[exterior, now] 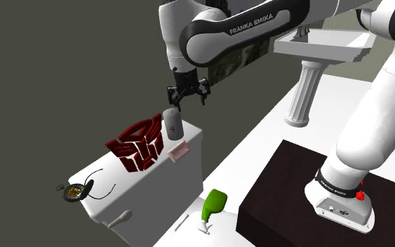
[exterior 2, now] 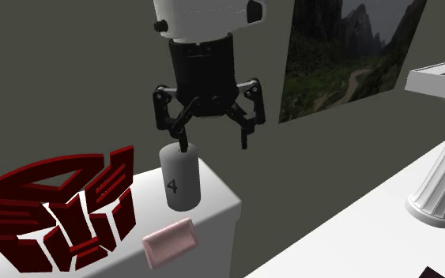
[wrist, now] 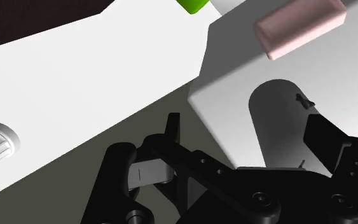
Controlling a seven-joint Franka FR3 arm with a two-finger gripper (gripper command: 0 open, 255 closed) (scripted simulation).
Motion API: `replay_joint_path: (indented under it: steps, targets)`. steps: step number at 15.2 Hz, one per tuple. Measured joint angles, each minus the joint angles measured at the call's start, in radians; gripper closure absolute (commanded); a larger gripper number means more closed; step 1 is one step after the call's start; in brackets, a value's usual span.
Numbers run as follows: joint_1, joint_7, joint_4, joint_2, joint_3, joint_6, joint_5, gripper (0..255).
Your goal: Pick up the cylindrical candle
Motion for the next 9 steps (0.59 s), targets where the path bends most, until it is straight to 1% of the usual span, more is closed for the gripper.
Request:
replay_joint_path:
  steps: [3, 7, 9]
  targets:
    - [0.019, 0.116, 0.116, 0.138, 0.018, -0.015, -0.082, 0]
    - [0.079, 0.249, 0.302, 0.332, 0.011, -0.057, -0.190, 0]
    - [0.089, 0.268, 0.323, 0.365, 0.005, -0.054, -0.208, 0]
